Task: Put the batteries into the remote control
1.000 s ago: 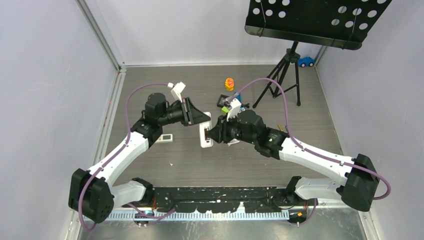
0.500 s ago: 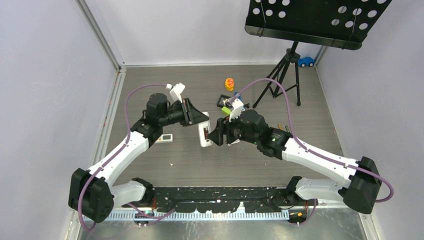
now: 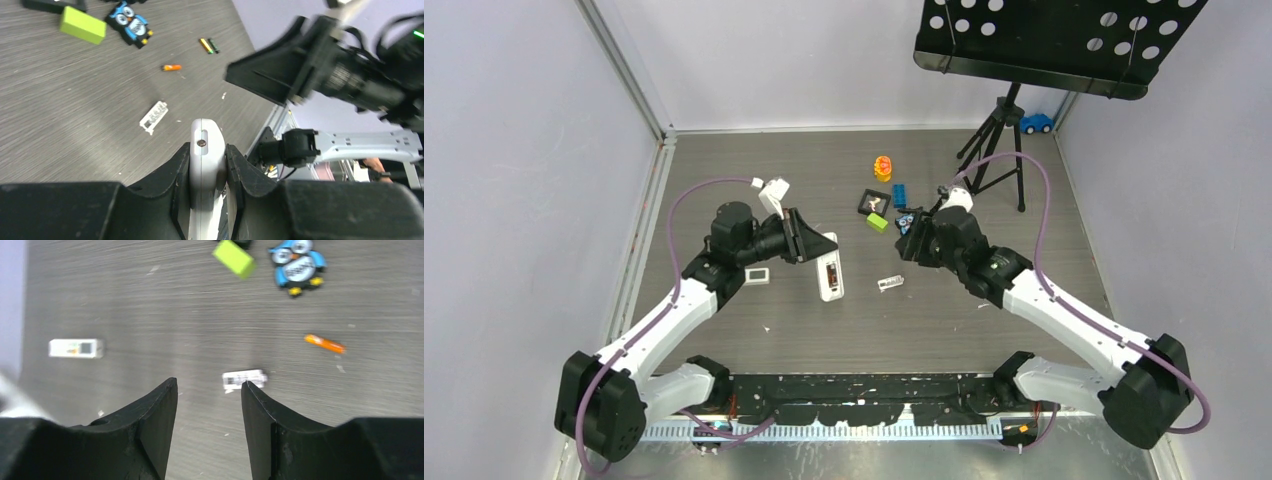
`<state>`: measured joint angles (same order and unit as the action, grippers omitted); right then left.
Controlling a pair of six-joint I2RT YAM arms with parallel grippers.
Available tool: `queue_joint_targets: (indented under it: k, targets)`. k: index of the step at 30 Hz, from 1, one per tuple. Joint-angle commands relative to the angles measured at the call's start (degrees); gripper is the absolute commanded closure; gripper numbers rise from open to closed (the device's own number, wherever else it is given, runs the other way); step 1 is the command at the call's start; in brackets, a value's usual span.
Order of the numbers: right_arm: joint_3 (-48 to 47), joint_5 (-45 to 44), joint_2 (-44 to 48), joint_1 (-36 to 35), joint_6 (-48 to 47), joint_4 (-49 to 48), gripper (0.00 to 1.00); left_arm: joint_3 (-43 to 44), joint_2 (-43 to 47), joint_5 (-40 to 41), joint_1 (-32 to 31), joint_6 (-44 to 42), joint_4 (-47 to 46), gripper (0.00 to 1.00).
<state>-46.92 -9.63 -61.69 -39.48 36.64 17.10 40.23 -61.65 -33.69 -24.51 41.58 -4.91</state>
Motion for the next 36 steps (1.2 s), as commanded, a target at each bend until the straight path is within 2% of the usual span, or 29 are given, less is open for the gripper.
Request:
queue_joint_targets:
  k: [1, 6, 10, 13, 16, 24, 28, 32, 36]
  targets:
    - [-0.4, -4.8, -3.8, 3.3, 1.4, 4.8, 0.45, -1.3, 3.9, -7.4, -0.1, -0.4, -11.4, 1.0]
    - [-3.2, -5.2, -12.1, 3.8, -16.2, 9.1, 0.42, -1.8, 5.3, -7.6, -0.2, -0.4, -11.9, 1.0]
    - [-7.3, -8.4, -19.9, 4.9, -23.6, 14.4, 0.4, -1.4, 5.0, -8.8, -0.3, 1.1, -12.7, 1.0]
    - [-9.5, -11.5, -24.8, 7.3, -24.8, 16.0, 0.38, -1.5, 4.2, -10.2, -0.6, 3.3, -15.1, 1.0]
    - [-10.0, -8.4, -28.7, 9.2, -26.7, 14.7, 0.38, -2.0, 3.7, -10.9, -0.8, 5.1, -17.3, 1.0]
    - [-14.9, -7.2, -37.8, 12.4, -30.3, 14.1, 0.38, -2.7, 3.6, -11.0, -0.8, 5.9, -18.3, 1.0]
    - [-16.5, -2.3, -39.9, 14.9, -31.3, 13.4, 0.39, -2.7, 4.0, -11.3, -0.8, 5.7, -18.3, 1.0]
    - [-17.0, 7.4, -40.6, 16.9, -32.8, 13.6, 0.41, -2.7, 3.8, -11.2, -0.8, 5.6, -18.1, 1.0]
    - [-16.6, 8.9, -40.9, 17.1, -33.3, 13.5, 0.48, -2.6, 3.5, -11.2, -0.8, 5.6, -18.0, 1.0]
